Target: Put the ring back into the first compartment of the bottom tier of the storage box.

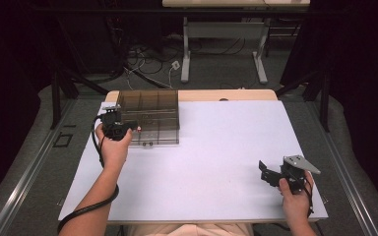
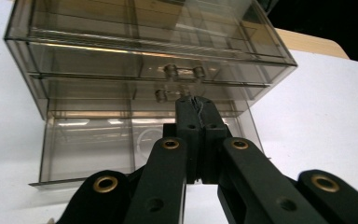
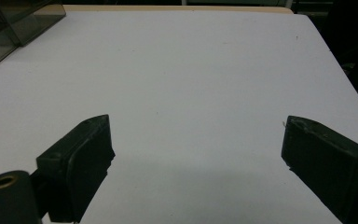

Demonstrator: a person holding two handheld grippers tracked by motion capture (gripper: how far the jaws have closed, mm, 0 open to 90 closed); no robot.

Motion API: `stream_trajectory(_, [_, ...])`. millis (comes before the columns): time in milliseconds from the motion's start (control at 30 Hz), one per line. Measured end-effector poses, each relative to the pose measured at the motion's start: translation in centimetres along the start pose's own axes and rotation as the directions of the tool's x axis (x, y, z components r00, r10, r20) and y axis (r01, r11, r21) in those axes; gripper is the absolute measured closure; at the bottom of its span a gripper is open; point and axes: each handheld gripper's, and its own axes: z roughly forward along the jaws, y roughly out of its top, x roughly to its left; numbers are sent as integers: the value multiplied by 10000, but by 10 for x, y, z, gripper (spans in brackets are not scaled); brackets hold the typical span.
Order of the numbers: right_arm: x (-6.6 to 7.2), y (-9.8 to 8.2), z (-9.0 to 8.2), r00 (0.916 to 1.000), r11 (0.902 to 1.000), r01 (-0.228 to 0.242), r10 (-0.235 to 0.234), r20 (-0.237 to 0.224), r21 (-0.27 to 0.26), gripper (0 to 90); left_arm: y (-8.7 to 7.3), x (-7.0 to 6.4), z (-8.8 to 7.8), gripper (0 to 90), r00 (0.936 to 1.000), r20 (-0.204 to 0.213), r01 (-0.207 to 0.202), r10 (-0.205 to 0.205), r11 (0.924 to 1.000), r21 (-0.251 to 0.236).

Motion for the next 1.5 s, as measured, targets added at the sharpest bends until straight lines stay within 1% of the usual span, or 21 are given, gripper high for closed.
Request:
stream_trajectory(33, [0, 0, 0, 10000, 10000, -7, 7, -25, -71, 85, 1, 1, 0, 900, 10000, -12, 13, -13, 10000, 92])
stream_trajectory(100, [0, 0, 0, 10000, 10000, 43, -43, -14, 22, 85, 0, 4, 3, 900, 9999, -138, 85, -85, 10000, -18])
stream_trajectory(133, [0, 0, 0, 10000, 10000, 40, -40, -13, -24, 85, 1, 6, 2, 900, 9998, -173, 59, -57, 9999, 154])
stream_trajectory(233, [0, 0, 1, 10000, 10000, -9, 9, -35, -82, 85, 0, 11, 7, 900, 9991, -344, 264, -262, 9996, 53])
stream_trajectory(267, [0, 0, 1, 10000, 10000, -27, 27, -29, -96, 85, 0, 13, 7, 900, 9989, -383, 294, -287, 9994, 168])
stream_trajectory(300, [0, 0, 1, 10000, 10000, -28, 28, -30, -88, 85, -1, 14, 9, 900, 9984, -433, 366, -361, 9993, 99])
stream_trajectory(333, [0, 0, 1, 10000, 10000, -28, 27, -28, -88, 85, -1, 17, 8, 900, 9986, -381, 382, -371, 9988, 307])
stream_trajectory(367, [0, 0, 1, 10000, 10000, 28, -28, -19, -88, 85, -2, 18, 11, 900, 9980, -457, 453, -444, 9988, 182])
stream_trajectory(433, [0, 0, 1, 10000, 10000, -7, 6, -12, -31, 85, -3, 21, 11, 900, 9976, -518, 488, -470, 9982, 343])
stream_trajectory(467, [0, 0, 1, 10000, 10000, 22, -22, 0, -32, 85, -4, 23, 13, 900, 9968, -599, 536, -522, 9983, 222])
stream_trajectory(500, [0, -1, 1, 10000, 10000, 18, -18, 19, -50, 85, -4, 25, 14, 900, 9963, -641, 591, -572, 9978, 289])
stream_trajectory(600, [0, -1, 1, 10000, 9999, -6, 6, -2, -147, 85, -4, 30, 15, 900, 9950, -788, 639, -609, 9973, 360])
stream_trajectory(700, [0, -1, 1, 10000, 10000, 30, -30, -9, -22, 85, -5, 34, 18, 900, 9940, -935, 603, -565, 9974, 382])
stream_trajectory(833, [0, -1, 1, 10000, 10000, -45, 45, -10, -37, 85, -4, 39, 19, 900, 9930, -992, 682, -638, 9968, 418])
stream_trajectory(867, [0, -1, 1, 10000, 10000, -51, 51, -8, -38, 85, -4, 40, 20, 900, 9923, -1025, 738, -702, 9968, 314])
stream_trajectory(1033, [0, -2, 1, 10000, 10000, -32, 32, -7, -15, 85, -2, 41, 23, 900, 9932, -1039, 557, -518, 9978, 346])
stream_trajectory(1300, [1, -2, 1, 10000, 9999, -85, 85, -9, -80, 85, 0, 43, 29, 899, 9922, -1096, 634, -597, 9975, 307])
stream_trajectory(1367, [0, -2, 1, 10000, 10000, -21, 21, 11, 36, 85, 0, 43, 30, 900, 9917, -1132, 647, -609, 9975, 299])
stream_trajectory(1400, [0, -2, 1, 10000, 10000, -47, 47, 7, 41, 85, 0, 44, 31, 900, 9920, -1151, 562, -518, 9978, 350])
stream_trajectory(1433, [0, -2, 1, 10000, 10000, -46, 45, 14, 41, 86, 0, 43, 33, 900, 9907, -1186, 699, -664, 9972, 254])
stream_trajectory(1500, [0, -2, 1, 10000, 10000, -38, 38, -11, 14, 85, 0, 43, 35, 900, 9901, -1221, 734, -697, 9970, 265])
